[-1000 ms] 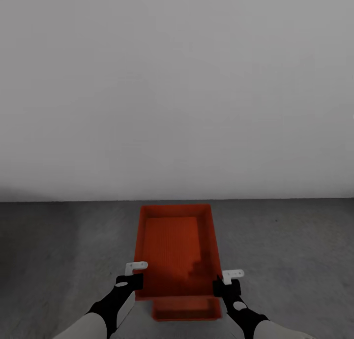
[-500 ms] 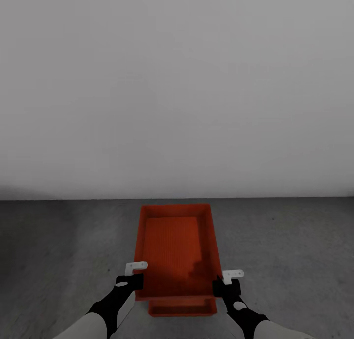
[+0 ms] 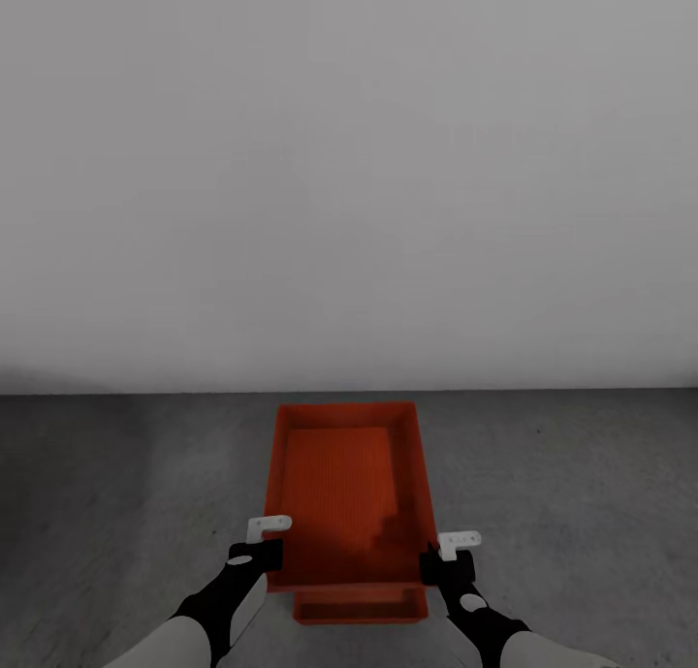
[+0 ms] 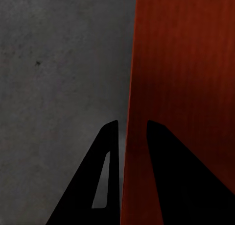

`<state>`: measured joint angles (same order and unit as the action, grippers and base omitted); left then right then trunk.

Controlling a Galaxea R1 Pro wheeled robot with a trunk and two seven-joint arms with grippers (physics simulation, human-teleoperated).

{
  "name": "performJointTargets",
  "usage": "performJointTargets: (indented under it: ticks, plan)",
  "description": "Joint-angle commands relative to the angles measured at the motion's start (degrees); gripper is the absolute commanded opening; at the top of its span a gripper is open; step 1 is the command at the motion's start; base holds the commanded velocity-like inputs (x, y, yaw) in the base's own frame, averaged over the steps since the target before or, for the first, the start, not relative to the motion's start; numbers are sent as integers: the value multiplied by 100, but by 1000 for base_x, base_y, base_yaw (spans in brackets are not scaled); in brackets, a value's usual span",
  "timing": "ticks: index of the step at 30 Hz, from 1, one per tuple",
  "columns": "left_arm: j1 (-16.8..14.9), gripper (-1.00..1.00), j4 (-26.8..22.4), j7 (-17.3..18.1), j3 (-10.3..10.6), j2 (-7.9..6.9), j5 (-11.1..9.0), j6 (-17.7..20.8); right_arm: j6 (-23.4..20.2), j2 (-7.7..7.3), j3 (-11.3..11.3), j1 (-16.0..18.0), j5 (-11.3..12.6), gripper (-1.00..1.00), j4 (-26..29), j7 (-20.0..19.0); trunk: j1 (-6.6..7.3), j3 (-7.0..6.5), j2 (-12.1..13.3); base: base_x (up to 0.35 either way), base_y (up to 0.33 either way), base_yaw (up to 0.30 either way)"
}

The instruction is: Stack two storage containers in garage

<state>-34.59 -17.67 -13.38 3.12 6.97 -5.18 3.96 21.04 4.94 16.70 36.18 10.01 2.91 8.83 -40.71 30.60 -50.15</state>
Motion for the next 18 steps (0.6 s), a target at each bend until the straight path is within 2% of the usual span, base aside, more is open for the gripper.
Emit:
performJointTargets:
  ticks: [1,11,18]
  plan:
    - [-4,-100,-26,-60,-48,-5,-10,39,51,-2,-141,3,195,-100,-19,86,0,5,-4,0,0,0]
    - [-4,-100,-26,-60,-48,-3,-10,43,51,3,-141,3,198,-100,-19,91,0,7,-4,0,0,0]
    - [-7,-100,-28,-60,-48,-3,-10,40,50,5,-141,3,202,-100,-19,88,0,60,-4,0,0,0]
